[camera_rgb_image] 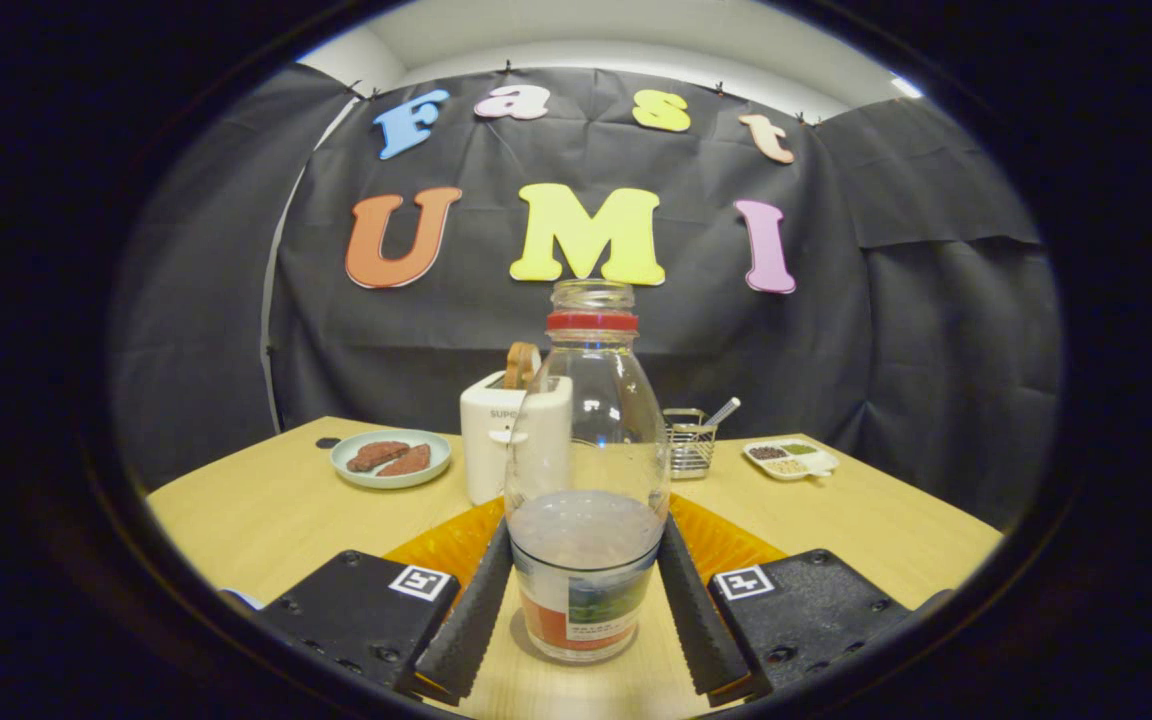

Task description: Take the bottle from table, then pour the juice into the cup, finally place the bottle on the coaster

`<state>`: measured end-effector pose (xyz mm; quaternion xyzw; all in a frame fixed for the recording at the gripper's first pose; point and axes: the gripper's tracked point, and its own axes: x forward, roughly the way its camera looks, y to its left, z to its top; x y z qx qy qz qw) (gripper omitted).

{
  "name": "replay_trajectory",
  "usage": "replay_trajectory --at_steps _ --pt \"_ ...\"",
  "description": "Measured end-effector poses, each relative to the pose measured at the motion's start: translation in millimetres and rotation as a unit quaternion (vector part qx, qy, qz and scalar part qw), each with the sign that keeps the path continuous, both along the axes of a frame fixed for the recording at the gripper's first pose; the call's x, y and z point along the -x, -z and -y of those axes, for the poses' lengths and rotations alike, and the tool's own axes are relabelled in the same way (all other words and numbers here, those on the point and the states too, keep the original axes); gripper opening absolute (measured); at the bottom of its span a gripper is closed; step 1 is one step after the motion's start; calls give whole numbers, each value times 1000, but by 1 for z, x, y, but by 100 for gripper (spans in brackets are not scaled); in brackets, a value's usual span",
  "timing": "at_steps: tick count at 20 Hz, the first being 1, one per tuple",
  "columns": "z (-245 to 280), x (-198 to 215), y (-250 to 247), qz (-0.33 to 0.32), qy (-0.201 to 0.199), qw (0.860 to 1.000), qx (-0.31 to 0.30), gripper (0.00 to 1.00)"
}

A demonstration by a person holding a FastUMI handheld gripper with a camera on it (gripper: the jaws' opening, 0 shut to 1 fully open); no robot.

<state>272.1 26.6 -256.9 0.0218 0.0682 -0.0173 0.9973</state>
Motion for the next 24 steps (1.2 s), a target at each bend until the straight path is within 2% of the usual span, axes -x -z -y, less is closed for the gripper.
replay_trajectory --at_steps 9,14,19,22,24 --pt "-3 -16 33 -7 7 1000 -16 81" --pt "-13 -11 31 19 4 1000 20 82" --pt "-15 -11 36 13 5 1000 21 85" --pt "-17 -11 35 13 1 1000 12 100" --pt "-18 -8 33 11 -1 1000 8 100"
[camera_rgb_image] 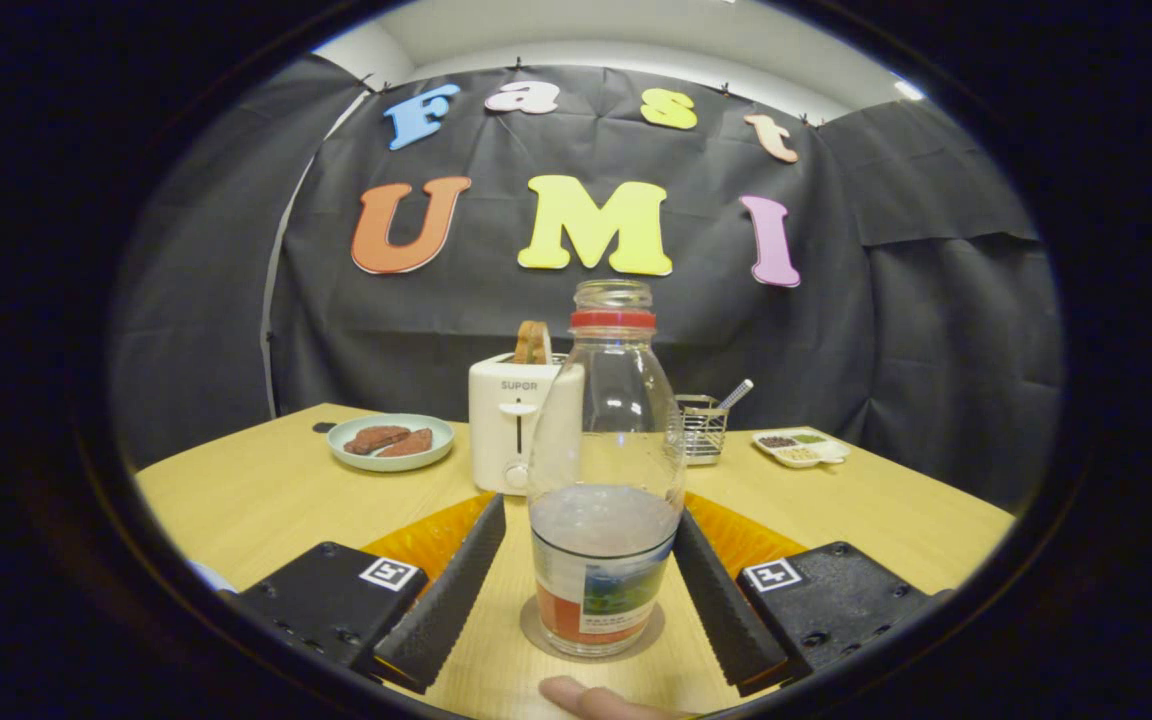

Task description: Take the bottle from table, then pour the juice into the cup, finally place the bottle on the coaster

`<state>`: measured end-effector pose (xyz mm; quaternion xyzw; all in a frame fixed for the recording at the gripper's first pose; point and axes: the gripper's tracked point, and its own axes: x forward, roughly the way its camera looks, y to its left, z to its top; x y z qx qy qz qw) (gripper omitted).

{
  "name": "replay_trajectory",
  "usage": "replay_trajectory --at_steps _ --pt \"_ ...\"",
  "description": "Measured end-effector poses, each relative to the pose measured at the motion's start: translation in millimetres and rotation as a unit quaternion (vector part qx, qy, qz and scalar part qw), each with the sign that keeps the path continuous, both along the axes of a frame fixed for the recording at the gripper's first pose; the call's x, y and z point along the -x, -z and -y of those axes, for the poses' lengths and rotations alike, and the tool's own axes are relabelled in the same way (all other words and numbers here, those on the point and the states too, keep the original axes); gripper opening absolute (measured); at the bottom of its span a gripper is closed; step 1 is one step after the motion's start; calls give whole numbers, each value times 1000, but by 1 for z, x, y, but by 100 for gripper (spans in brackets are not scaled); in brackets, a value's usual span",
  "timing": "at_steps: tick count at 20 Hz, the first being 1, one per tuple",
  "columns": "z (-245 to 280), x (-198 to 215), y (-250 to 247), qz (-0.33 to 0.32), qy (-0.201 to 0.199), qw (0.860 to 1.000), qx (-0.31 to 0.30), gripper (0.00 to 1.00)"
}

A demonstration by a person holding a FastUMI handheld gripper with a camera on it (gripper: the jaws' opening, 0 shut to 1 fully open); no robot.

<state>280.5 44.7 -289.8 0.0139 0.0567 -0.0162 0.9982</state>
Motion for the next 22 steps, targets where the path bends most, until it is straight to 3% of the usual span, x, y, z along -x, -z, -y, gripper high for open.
replay_trajectory --at_steps 11,22 --pt "13 20 -47 26 3 1000 -10 100" --pt "29 90 -141 69 -10 997 13 100"
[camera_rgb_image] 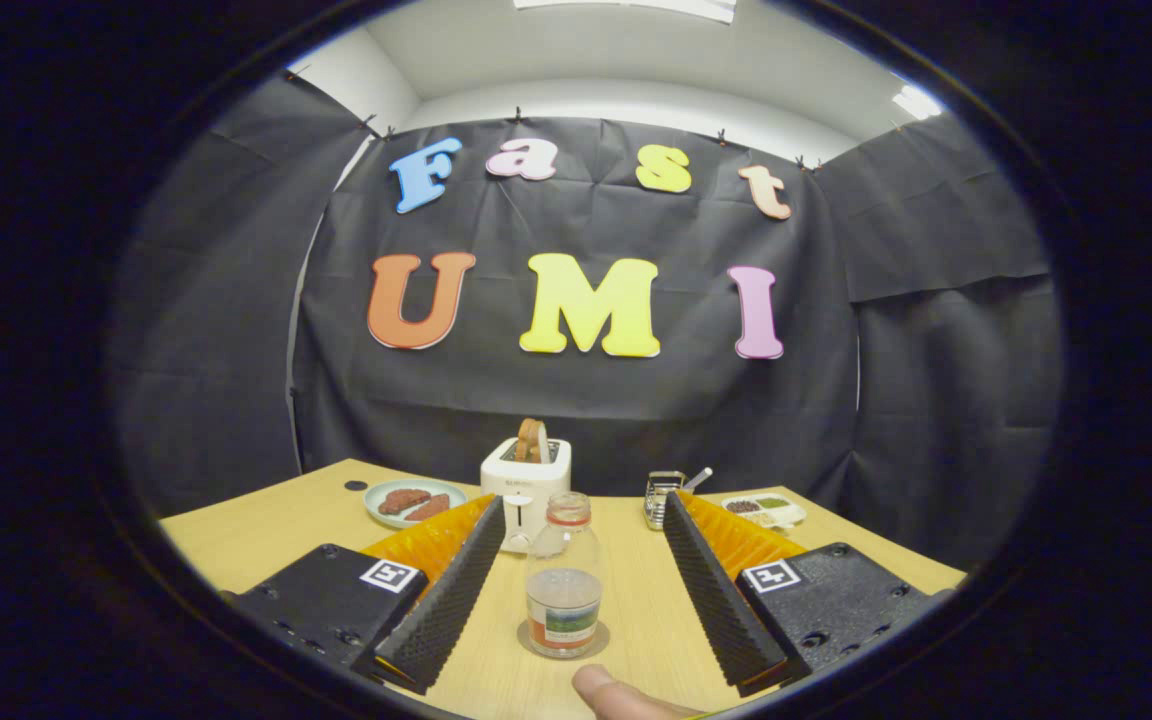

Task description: Take the bottle from table, then pour the juice into the cup, finally place the bottle on the coaster

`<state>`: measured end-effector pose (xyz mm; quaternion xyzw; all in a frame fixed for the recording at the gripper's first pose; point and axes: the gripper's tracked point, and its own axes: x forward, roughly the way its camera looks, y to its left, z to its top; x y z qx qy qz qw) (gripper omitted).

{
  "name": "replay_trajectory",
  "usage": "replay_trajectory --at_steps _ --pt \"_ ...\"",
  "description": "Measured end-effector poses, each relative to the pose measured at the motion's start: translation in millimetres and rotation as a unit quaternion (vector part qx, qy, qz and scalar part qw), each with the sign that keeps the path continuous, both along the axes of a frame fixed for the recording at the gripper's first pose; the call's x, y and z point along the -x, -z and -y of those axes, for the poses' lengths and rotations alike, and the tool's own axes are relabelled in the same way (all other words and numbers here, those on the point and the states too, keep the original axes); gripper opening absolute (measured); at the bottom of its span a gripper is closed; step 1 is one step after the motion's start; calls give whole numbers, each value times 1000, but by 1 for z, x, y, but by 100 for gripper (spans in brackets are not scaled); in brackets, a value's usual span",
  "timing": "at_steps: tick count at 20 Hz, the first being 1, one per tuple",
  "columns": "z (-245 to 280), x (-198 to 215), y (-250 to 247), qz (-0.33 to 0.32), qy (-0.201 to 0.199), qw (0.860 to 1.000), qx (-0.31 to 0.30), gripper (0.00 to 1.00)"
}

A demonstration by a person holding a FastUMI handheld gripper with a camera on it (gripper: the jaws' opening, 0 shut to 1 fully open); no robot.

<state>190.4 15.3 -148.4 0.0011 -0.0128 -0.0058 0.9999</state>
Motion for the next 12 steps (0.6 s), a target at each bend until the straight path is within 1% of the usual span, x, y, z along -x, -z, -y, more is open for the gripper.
replay_trajectory --at_steps 6,9,12 --pt "8 50 -61 9 2 1000 -5 100" --pt "19 80 -94 19 19 1000 5 100" --pt "23 108 -118 18 15 1000 -10 100"
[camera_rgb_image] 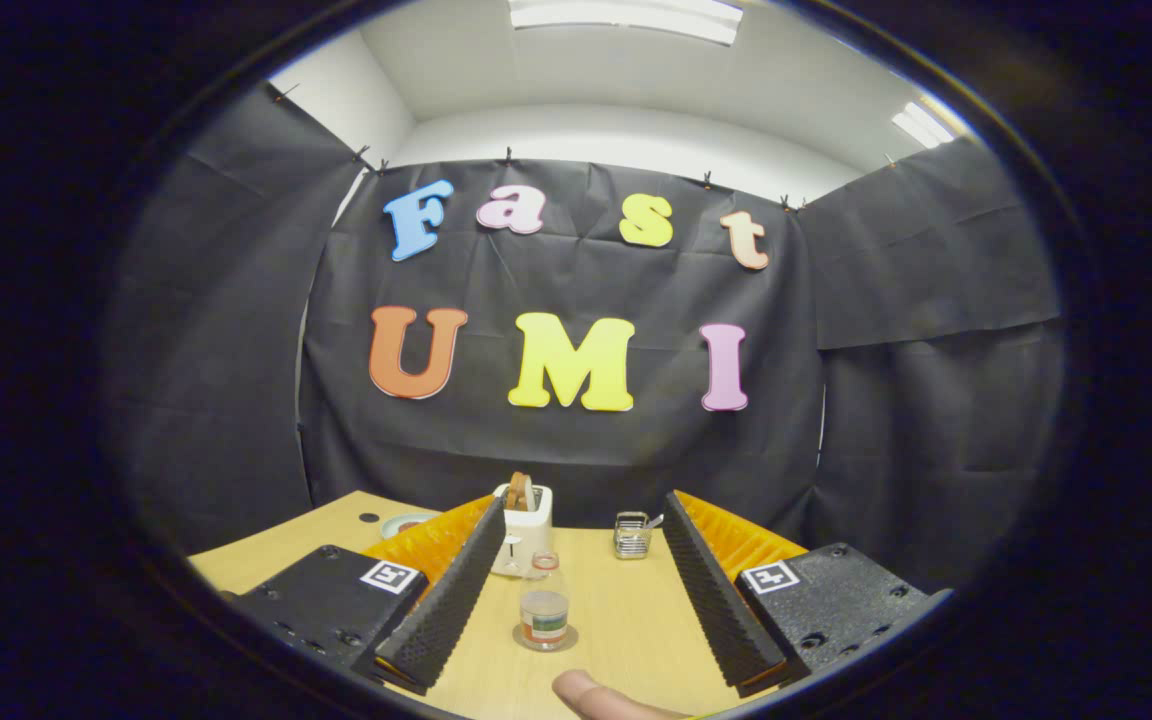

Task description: Take the bottle from table, then pour the juice into the cup, finally place the bottle on the coaster

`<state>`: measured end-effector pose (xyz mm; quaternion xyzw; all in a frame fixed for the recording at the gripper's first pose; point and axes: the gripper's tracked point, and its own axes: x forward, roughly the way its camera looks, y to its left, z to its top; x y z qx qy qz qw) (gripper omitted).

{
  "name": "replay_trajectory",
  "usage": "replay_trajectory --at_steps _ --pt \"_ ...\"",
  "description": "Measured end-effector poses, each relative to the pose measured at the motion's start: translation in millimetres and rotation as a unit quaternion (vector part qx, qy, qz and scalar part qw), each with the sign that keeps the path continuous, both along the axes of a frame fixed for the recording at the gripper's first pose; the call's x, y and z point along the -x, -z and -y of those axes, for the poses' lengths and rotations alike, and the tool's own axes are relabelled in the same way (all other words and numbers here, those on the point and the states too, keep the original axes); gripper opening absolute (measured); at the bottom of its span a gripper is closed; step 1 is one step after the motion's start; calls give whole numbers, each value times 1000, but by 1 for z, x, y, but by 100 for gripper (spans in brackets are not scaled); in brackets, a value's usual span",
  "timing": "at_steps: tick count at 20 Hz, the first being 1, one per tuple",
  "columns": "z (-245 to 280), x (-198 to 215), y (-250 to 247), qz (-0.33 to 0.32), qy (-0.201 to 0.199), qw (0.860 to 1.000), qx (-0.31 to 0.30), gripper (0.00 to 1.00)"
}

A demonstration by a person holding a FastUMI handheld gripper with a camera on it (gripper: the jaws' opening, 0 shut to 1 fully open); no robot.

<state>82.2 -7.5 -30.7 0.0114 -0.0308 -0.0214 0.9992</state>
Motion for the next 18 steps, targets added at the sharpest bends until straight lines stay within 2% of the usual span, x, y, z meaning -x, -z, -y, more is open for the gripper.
replay_trajectory --at_steps 5,8,11,14,18 --pt "16 45 -29 -7 17 1000 -2 100" --pt "12 68 -29 -26 3 1000 -15 100" --pt "17 83 -27 -31 -1 999 -17 100" --pt "28 93 -31 -19 16 1000 0 100" --pt "31 99 -35 -13 19 1000 -11 100"
